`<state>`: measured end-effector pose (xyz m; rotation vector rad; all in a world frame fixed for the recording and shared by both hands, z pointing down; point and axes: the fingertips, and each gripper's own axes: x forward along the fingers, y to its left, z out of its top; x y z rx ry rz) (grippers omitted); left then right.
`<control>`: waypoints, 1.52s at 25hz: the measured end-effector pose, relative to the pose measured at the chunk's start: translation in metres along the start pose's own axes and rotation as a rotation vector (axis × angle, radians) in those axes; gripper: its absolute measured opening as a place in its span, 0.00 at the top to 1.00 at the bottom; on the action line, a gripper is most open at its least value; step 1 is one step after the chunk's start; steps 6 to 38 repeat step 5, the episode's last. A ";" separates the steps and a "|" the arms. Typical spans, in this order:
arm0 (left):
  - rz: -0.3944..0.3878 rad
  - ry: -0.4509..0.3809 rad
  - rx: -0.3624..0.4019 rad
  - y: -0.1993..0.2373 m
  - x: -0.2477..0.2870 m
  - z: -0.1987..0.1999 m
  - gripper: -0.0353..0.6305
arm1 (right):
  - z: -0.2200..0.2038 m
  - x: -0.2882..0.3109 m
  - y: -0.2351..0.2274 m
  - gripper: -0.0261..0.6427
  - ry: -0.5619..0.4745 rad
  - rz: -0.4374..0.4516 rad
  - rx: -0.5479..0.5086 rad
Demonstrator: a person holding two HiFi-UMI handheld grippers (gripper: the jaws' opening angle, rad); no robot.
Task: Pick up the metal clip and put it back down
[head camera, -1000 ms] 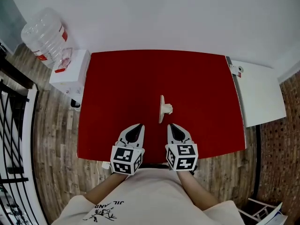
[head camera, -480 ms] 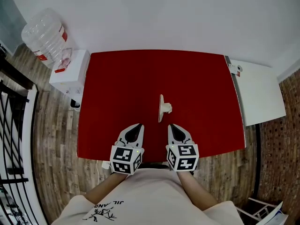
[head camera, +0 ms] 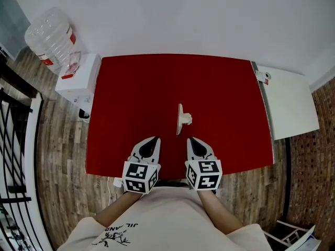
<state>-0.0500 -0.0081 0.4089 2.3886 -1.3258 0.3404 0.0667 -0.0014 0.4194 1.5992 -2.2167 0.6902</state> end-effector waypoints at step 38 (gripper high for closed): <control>-0.001 0.000 -0.001 -0.001 0.000 0.001 0.94 | -0.001 0.001 -0.001 0.95 0.005 0.005 0.002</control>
